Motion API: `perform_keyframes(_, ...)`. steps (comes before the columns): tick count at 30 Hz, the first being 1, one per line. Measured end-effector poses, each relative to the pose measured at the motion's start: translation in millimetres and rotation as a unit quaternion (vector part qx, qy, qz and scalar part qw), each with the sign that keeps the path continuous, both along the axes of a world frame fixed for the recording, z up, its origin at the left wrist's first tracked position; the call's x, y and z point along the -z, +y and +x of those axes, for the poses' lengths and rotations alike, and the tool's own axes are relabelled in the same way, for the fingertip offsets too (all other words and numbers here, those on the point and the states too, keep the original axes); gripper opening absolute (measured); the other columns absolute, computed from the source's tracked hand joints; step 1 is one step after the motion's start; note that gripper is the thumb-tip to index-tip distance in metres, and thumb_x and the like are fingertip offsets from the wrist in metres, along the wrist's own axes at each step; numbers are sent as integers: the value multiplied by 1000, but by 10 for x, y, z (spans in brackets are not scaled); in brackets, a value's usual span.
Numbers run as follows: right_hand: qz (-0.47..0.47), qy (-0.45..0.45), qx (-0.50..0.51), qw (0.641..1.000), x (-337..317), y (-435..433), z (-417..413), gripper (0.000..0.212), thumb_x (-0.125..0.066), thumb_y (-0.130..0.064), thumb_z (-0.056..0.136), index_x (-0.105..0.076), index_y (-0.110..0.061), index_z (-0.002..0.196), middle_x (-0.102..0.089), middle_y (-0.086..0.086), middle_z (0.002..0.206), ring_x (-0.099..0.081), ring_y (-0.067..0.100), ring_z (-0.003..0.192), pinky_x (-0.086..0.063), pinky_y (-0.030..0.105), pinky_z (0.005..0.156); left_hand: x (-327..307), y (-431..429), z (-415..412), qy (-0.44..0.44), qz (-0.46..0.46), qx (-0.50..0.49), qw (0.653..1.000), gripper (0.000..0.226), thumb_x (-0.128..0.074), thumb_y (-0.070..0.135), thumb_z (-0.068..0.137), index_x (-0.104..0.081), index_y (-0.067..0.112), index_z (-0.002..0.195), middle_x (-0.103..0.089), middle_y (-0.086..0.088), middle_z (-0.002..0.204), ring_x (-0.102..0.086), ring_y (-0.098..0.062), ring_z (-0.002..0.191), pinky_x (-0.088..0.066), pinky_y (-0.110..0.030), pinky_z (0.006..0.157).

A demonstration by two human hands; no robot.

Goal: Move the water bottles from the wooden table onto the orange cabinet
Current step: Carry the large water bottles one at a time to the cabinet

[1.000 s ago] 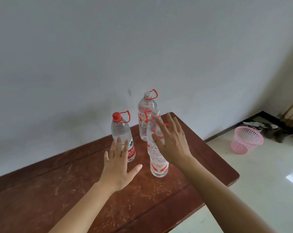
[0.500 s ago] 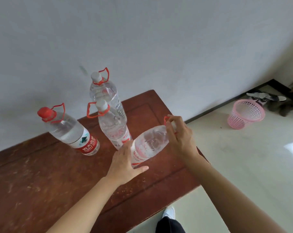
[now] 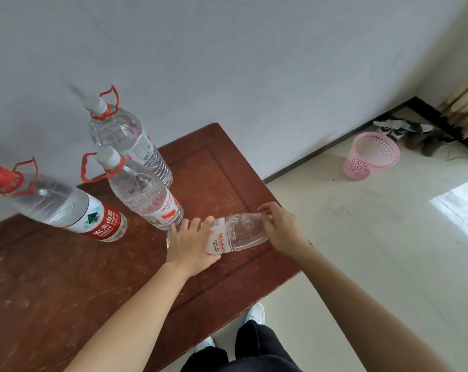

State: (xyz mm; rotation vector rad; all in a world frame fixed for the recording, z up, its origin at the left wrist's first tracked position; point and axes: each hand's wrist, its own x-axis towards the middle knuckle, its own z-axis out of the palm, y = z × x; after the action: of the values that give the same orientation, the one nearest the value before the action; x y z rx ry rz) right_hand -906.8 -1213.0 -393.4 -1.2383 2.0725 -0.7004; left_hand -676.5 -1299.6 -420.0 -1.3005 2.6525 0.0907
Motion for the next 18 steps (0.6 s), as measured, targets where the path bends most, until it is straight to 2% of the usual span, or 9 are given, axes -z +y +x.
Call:
perform_keyframes(2, 9, 26, -93, 995, -162, -74, 153, 29, -48, -19, 103, -55, -23, 130, -63, -3, 129, -58, 19, 119, -47, 40, 102, 7, 63, 77, 12, -5, -5, 1000, 99, -69, 77, 58, -34, 28, 136, -60, 0, 116, -56, -26, 105, -41, -51, 93)
perform_keyframes(3, 26, 53, -141, 988, -211, -112, 219, 39, -50, -18, 100, -50, -26, 138, -56, -1, 141, -50, 21, 131, -43, 44, 110, -2, 74, 110, 13, -4, -8, 1000, 101, -69, 78, 57, -33, 28, 137, -59, 0, 117, -56, -26, 106, -41, -51, 93)
perform_keyframes(5, 88, 106, -228, 964, -221, -162, 324, 71, -61, -15, 91, -32, -32, 153, -30, 1, 162, -22, 29, 151, -20, 56, 121, -31, 82, 176, -3, 8, -16, 1000, 104, -67, 80, 59, -29, 29, 142, -56, 0, 124, -53, -25, 112, -40, -49, 95)
perform_keyframes(7, 158, 165, -285, 931, -131, -146, 392, 101, -71, -15, 84, -8, -38, 160, -6, 3, 170, 1, 35, 156, 2, 62, 122, -55, 104, 230, -30, 31, -31, 999, 107, -64, 79, 64, -25, 27, 148, -47, 0, 133, -44, -24, 122, -38, -47, 99)
perform_keyframes(8, 175, 204, -300, 915, -66, -129, 424, 111, -74, -16, 82, 1, -40, 159, -1, 3, 170, 4, 37, 156, 6, 64, 120, -69, 128, 252, -38, 46, -42, 997, 108, -64, 77, 65, -24, 26, 151, -43, -1, 136, -41, -24, 125, -37, -46, 102)
perform_keyframes(11, 157, 299, -309, 889, 92, -119, 546, 121, -82, -28, 79, 10, -40, 158, -17, 7, 165, -14, 39, 151, -7, 67, 120, -101, 230, 324, -48, 67, -67, 994, 110, -66, 74, 65, -23, 23, 152, -40, -4, 136, -39, -24, 125, -37, -45, 103)
perform_keyframes(14, 137, 323, -307, 885, 180, -187, 644, 126, -83, -51, 77, 15, -40, 156, -32, 7, 157, -30, 36, 143, -21, 65, 118, -97, 336, 429, -35, 73, -90, 993, 106, -65, 76, 64, -25, 26, 149, -41, -4, 137, -40, -24, 125, -38, -46, 105)
perform_keyframes(16, 121, 321, -306, 888, 230, -211, 693, 135, -85, -61, 70, 20, -43, 154, -31, 9, 157, -30, 37, 144, -20, 65, 118, -85, 365, 475, -42, 76, -106, 991, 109, -64, 78, 65, -19, 29, 151, -36, -7, 145, -37, -26, 133, -34, -54, 111)
perform_keyframes(18, 111, 310, -298, 896, 248, -231, 709, 141, -85, -64, 68, 26, -45, 151, -24, 12, 162, -25, 39, 148, -14, 67, 118, -81, 356, 465, -52, 82, -125, 987, 120, -64, 81, 64, -1, 33, 155, -16, -13, 158, -20, -35, 147, -21, -68, 114)
